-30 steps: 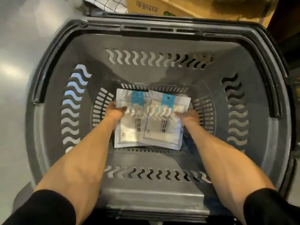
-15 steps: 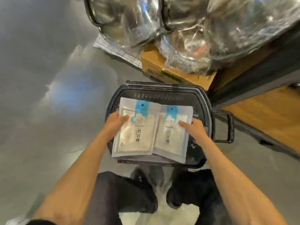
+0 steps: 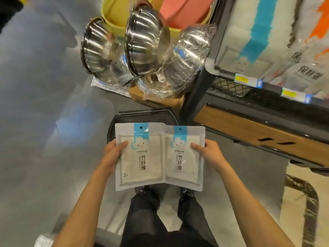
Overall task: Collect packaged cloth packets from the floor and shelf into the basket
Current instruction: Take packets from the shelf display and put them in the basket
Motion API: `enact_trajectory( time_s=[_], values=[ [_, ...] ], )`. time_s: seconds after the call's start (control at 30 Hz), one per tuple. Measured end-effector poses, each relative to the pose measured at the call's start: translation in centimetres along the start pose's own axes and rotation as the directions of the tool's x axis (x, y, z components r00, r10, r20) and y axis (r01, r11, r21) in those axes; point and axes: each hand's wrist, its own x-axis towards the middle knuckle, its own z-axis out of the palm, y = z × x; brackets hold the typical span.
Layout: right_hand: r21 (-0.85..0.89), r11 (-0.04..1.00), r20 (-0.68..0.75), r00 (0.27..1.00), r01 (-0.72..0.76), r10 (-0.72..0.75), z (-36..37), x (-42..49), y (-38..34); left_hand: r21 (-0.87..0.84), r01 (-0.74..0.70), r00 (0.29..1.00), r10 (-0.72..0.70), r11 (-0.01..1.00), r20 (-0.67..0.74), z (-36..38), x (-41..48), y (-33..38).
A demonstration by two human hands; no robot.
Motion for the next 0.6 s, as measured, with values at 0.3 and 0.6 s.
enact_trajectory(
  time_s=[0.3,0.6],
  values=[
    [0.069,0.995,-0.053,0.997,0.068,-0.065,-13.8,-6.4,-2.1,-0.118,-0.088,0.995,0.092,0.989,0.034,8.7,-7.2,0.8],
    [-0.07,0.978,-0.061,0.978,0.196,-0.2,-22.5,-8.8,-3.2,-0.22,-0.165,0.986,0.161,0.961,-0.034,14.7,-9.1,3.0]
  ],
)
